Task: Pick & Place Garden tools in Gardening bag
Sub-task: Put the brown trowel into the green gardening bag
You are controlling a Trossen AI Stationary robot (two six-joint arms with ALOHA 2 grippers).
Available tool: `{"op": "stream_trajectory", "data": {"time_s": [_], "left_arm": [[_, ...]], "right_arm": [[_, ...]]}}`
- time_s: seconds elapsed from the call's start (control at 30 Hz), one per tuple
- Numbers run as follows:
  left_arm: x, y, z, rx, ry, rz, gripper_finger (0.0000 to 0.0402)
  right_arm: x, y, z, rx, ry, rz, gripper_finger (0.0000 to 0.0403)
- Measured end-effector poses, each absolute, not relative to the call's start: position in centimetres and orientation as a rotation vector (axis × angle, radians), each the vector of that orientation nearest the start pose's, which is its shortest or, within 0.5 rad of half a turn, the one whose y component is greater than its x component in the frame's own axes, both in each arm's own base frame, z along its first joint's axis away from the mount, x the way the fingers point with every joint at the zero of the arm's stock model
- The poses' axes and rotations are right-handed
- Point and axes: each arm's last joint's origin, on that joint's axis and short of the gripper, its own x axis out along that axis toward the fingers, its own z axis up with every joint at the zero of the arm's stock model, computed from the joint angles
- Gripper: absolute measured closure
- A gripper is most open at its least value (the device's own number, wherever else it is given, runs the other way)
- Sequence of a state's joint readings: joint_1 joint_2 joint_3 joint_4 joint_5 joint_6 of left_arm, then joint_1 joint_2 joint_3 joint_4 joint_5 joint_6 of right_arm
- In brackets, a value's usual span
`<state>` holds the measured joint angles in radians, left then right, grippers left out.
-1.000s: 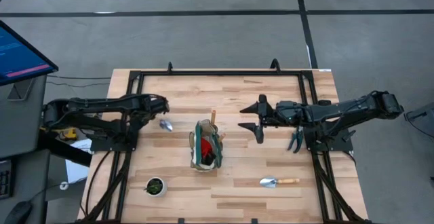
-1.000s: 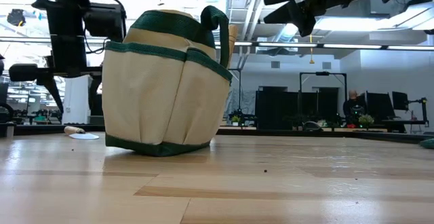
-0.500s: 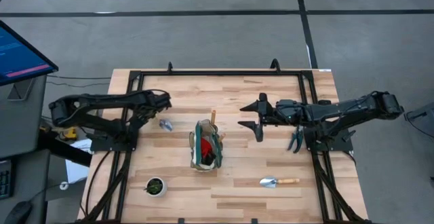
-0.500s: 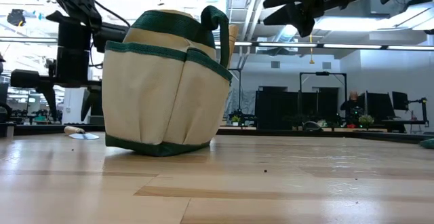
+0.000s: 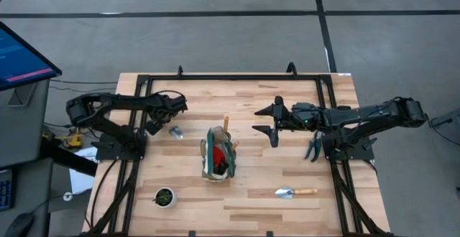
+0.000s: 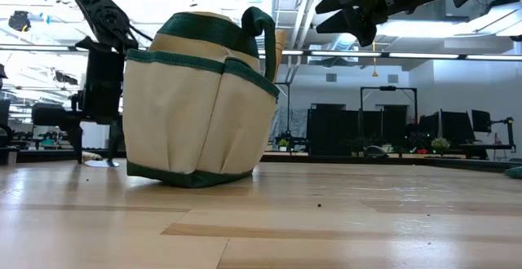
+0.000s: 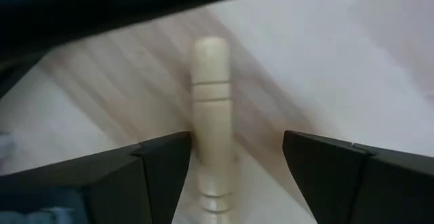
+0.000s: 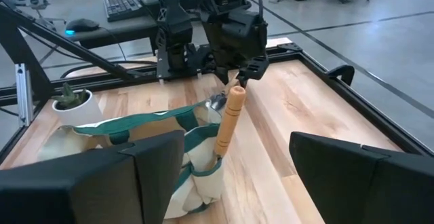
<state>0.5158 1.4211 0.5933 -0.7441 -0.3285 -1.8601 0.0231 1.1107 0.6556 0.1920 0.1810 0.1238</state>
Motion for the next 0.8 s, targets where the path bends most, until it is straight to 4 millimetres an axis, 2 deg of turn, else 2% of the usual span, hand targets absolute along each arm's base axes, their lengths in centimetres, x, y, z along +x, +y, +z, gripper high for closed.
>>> {"op": "stream_trajectory", "data": {"time_s": [0.23, 0.33, 0.5, 0.6, 0.73, 0.8], "left_arm": [[16.16, 10.29, 12.75, -1.456, 0.505, 1.94, 0.0184], [15.99, 10.24, 12.92, -1.464, 0.502, 1.937, 0.022], [15.89, 10.17, 12.96, -1.467, 0.506, 1.939, 0.0308], [15.89, 10.17, 12.98, -1.462, 0.502, 1.941, 0.0346], [15.6, 10.01, 13.01, -1.461, 0.489, 1.929, 0.0356], [15.58, 9.76, 13.2, -1.404, 0.495, 1.893, 0.0356]], "right_arm": [[24.14, 0.08, 25.86, 0.093, 0.28, -0.172, 0.0143], [24.13, 0.08, 25.81, 0.093, 0.286, -0.172, 0.0143], [24.14, 0.15, 25.83, 0.102, 0.285, -0.149, 0.0143], [24.15, 0.22, 25.83, 0.105, 0.285, -0.141, 0.0143], [24.14, 0.37, 25.83, 0.104, 0.285, -0.136, 0.0143], [24.14, 0.37, 25.83, 0.104, 0.285, -0.136, 0.0143]]}}
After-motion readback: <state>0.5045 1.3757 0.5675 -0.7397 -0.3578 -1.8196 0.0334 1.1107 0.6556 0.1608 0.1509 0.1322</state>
